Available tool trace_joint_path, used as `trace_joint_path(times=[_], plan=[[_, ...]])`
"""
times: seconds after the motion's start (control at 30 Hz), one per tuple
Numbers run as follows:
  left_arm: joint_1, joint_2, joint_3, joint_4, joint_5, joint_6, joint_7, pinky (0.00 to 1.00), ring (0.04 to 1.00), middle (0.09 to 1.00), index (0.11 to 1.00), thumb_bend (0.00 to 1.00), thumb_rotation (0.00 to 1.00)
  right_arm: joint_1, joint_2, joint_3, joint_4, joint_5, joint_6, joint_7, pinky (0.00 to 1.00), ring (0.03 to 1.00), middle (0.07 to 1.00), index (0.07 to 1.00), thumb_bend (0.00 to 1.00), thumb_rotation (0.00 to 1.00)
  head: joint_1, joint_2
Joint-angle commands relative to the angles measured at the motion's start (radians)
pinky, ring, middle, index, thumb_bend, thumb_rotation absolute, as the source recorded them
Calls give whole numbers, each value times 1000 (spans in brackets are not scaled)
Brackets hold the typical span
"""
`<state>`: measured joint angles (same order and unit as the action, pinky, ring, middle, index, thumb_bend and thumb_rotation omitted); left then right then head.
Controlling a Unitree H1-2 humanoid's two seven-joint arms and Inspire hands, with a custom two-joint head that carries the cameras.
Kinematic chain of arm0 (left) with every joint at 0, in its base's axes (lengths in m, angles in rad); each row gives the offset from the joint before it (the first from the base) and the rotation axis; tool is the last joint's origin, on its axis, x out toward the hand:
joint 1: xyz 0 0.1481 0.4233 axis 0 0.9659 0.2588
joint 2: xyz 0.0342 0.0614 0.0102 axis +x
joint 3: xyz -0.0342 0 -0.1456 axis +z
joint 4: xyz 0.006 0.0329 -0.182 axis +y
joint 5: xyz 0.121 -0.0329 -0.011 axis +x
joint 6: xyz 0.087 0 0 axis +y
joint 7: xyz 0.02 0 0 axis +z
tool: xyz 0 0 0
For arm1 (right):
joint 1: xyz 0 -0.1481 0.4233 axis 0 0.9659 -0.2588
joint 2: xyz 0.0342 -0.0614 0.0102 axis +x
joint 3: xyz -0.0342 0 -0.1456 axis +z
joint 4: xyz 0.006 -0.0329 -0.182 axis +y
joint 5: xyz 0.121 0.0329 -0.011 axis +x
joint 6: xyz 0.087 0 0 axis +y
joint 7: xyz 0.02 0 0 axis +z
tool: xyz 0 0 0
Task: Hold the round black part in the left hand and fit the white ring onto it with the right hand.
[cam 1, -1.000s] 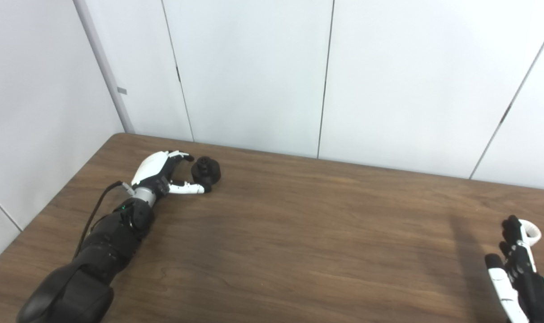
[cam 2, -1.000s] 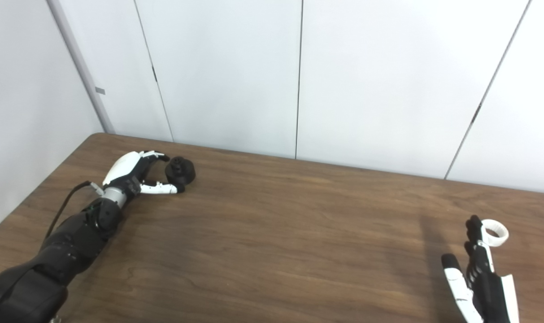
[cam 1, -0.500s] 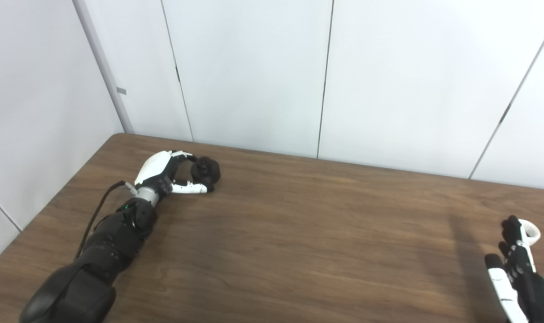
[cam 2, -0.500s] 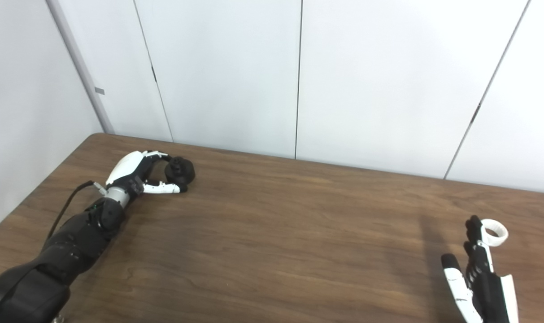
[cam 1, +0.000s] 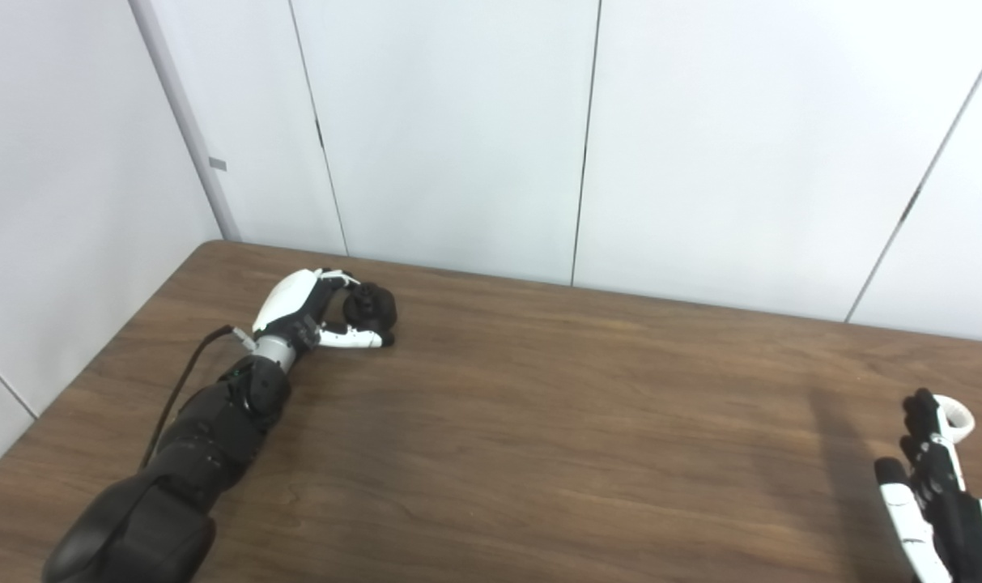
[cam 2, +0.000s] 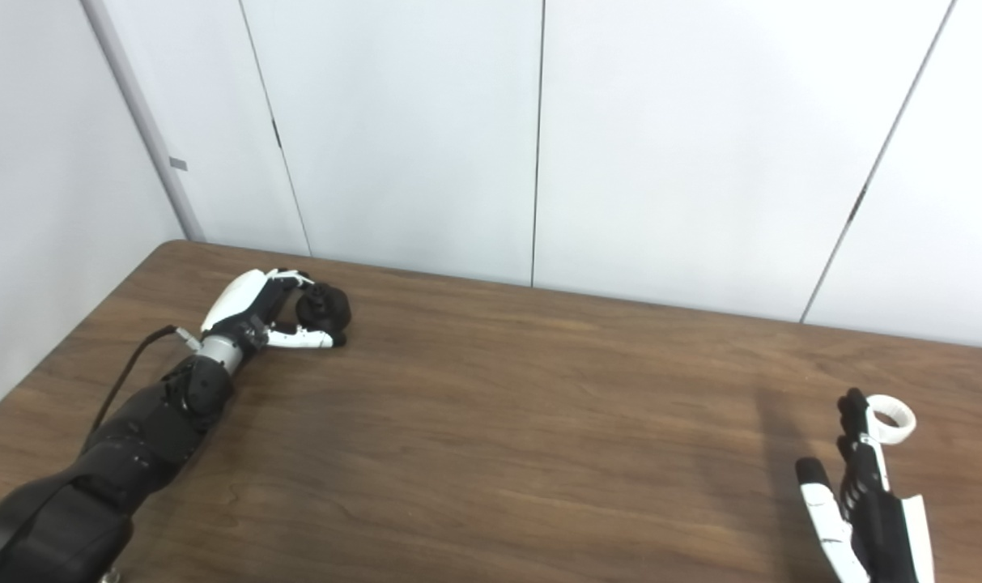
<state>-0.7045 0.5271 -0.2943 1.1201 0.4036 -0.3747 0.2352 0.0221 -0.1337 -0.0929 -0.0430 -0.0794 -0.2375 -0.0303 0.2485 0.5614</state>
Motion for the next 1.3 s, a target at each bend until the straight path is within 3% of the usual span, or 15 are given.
trace_joint_path(times=[0.0,0.13,0.33,0.57,0.7,0.83,1.07,1.27], plan=[[-21,-2,-20,6,32,-38,-10,1000,908,750,484,534,54,29,16,5,15,33,3,7,984,1000,995,1000,365,775,18,13],[-35,12,-28,-7,31,-45,-28,1000,877,705,480,524,50,11,6,-1,28,18,-8,-4,979,994,988,997,398,808,40,24],[-46,38,-31,-50,31,-57,-65,1000,910,717,479,524,51,-9,4,-11,26,4,1,-17,1000,1000,978,985,420,826,48,34],[-2,95,-39,-186,87,-58,-111,1000,973,810,479,524,51,-5,20,-9,-32,41,52,-5,968,1000,994,998,396,792,40,39],[60,106,-22,-318,107,-33,-135,1000,988,828,479,524,51,-3,24,-6,-63,56,80,4,953,1000,1000,1000,388,790,21,38],[130,98,-6,-463,127,-36,-151,1000,990,828,479,524,52,-8,18,0,-64,20,67,-4,989,998,991,994,391,817,3,40],[213,61,0,-633,143,-51,-187,1000,1000,836,479,525,52,-13,18,1,-79,26,61,1,936,993,990,987,412,804,-32,45],[271,22,-25,-724,178,-90,-191,1000,1000,840,479,525,51,-14,17,7,-110,35,69,10,896,986,988,987,426,781,-63,47]])
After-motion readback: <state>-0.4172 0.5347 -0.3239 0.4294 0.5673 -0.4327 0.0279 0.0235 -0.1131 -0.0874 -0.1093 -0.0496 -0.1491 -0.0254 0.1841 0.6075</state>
